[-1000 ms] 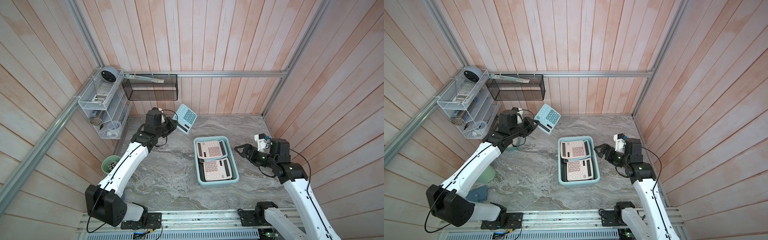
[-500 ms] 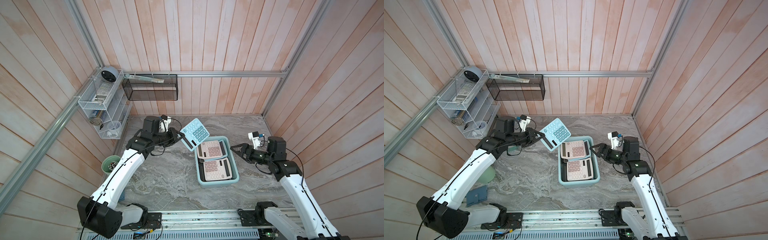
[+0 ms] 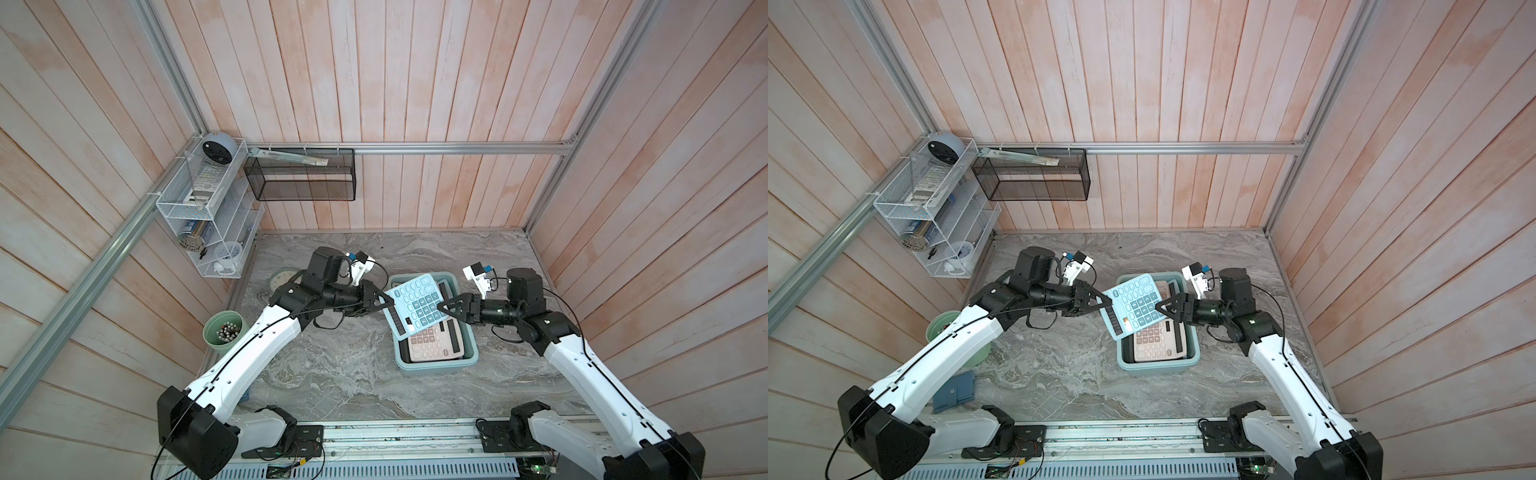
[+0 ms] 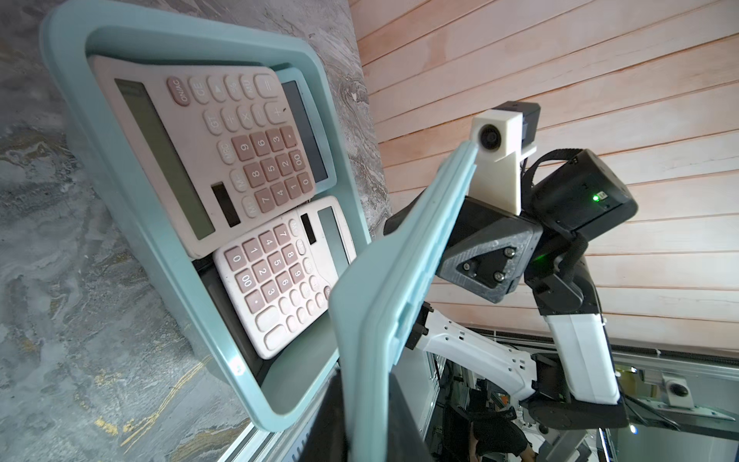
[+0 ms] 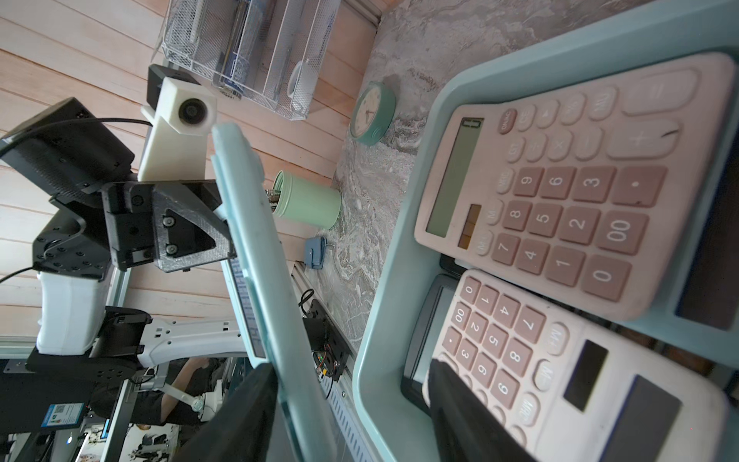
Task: Put the calculator in the storage box
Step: Place the calculator in the storage box.
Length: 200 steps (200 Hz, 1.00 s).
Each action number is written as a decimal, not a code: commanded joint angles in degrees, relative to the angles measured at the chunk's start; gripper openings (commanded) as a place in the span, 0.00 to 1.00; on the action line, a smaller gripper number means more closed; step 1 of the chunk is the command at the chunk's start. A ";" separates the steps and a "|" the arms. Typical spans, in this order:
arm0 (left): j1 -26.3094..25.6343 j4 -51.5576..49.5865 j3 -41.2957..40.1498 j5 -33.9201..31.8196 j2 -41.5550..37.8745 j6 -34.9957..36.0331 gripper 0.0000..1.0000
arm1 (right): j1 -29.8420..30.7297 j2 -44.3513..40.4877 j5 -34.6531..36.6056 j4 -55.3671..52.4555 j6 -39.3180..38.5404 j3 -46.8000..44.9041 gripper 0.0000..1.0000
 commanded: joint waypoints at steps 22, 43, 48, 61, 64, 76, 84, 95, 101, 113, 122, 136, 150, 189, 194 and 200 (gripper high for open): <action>-1.91 0.17 -0.62 4.12 0.72 2.65 0.00 | 2.37 0.85 -5.53 4.01 0.47 1.95 0.54; -2.49 -0.37 -0.01 3.94 1.34 3.17 0.00 | 2.84 0.94 -7.35 6.01 1.96 1.14 0.36; -2.49 -0.33 0.00 3.90 1.45 3.28 0.00 | 2.91 0.94 -7.48 6.12 2.10 0.96 0.31; -2.58 -0.54 0.15 3.45 1.84 3.38 0.00 | 2.90 0.78 -7.46 6.09 2.15 0.54 0.20; -2.57 -0.59 0.14 3.32 1.89 3.37 0.00 | 3.01 0.72 -7.40 6.01 2.15 0.41 0.17; -2.58 -0.59 0.21 2.87 2.20 3.30 0.00 | 2.97 0.34 -6.98 5.33 1.90 0.23 0.08; -2.51 -0.46 0.18 2.41 2.33 3.08 0.05 | 2.93 -0.02 -6.20 4.64 1.76 0.07 0.00; -2.53 -0.44 0.05 1.11 2.26 2.95 0.21 | 2.98 -0.37 -4.82 2.59 1.17 0.25 0.00; -2.55 -0.54 0.09 0.24 2.16 2.94 0.32 | 2.99 -0.46 -4.13 1.52 0.84 0.37 0.00; -2.50 -0.68 -0.02 -1.50 1.69 2.78 0.56 | 2.95 -0.80 -2.67 -0.59 0.43 0.41 0.00; -2.49 -1.14 0.06 -3.46 1.16 2.77 0.65 | 2.85 -1.20 -1.24 -2.25 0.01 0.41 0.00; -2.49 -1.47 -0.08 -6.54 0.05 2.59 0.82 | 2.88 -1.88 0.56 -3.54 0.19 -0.25 0.00; -2.50 -2.71 -0.18 -11.52 -1.25 2.51 0.95 | 2.83 -2.30 2.15 -4.11 0.84 -1.10 0.00; -2.51 -2.37 -3.55 -19.04 -4.41 0.99 1.00 | 2.56 -2.65 5.14 -4.70 4.47 -3.96 0.00; -2.57 -1.82 -4.25 -19.25 -4.68 0.57 1.00 | 2.51 -2.71 5.36 -4.97 4.60 -4.27 0.00; -2.56 -1.10 -5.12 -19.38 -4.95 0.08 1.00 | 2.37 -2.83 5.67 -5.12 4.80 -4.71 0.00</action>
